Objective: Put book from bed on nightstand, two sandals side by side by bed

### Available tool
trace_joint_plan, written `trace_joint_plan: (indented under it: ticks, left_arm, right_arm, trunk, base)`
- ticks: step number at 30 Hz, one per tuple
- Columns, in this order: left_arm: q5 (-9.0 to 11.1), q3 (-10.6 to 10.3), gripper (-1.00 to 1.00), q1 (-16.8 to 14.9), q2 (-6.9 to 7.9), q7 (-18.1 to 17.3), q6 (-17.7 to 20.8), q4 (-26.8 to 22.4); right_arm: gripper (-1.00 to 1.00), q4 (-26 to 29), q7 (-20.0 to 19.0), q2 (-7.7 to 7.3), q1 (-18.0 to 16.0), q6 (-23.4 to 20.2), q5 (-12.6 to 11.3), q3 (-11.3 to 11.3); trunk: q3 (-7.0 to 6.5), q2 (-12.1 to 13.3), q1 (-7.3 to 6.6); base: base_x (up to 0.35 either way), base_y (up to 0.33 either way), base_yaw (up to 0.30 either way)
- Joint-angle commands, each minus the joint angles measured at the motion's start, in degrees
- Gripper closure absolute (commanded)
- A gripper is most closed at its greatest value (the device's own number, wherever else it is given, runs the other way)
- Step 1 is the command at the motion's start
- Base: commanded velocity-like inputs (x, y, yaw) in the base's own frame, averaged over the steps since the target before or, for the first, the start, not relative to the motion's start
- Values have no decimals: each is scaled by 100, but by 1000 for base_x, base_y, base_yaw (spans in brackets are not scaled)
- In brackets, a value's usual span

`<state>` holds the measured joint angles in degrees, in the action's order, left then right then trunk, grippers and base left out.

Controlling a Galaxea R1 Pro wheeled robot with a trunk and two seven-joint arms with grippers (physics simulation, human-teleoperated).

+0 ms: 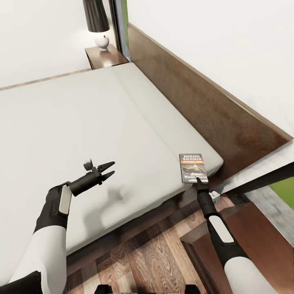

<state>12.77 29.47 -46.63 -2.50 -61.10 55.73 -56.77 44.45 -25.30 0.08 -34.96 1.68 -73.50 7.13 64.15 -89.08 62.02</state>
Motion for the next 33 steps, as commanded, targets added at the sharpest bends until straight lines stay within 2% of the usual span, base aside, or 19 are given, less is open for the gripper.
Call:
trace_joint_plan:
  ticks: [1,22,27,30,33]
  left_arm:
    - [-6,15,-100,-4,-5,-16,25,-1]
    - [-21,15,-100,6,1,12,25,8]
    - [-28,15,-100,20,21,571,25,8]
    - [-29,15,-100,23,38,667,25,8]
    - [-29,15,-100,30,134,722,25,12]
  right_arm:
    - [100,-6,-27,1,-2,-1,-50,0]
    - [100,-1,-27,3,-2,-1,-48,-9]
    - [100,2,-28,1,-2,-21,-46,-17]
    - [100,13,-39,5,-2,-45,-32,-28]
    - [100,66,-58,10,-2,-64,-13,-71]
  trunk:
    - [-16,40,-23]
    - [-393,882,-484]
    - [-483,1083,-594]
    - [-536,1203,-660]
    - [-590,1324,-726]
  base:
    - [0,0,0]
    - [0,0,0]
    - [0,0,0]
    - [0,0,0]
    - [0,0,0]
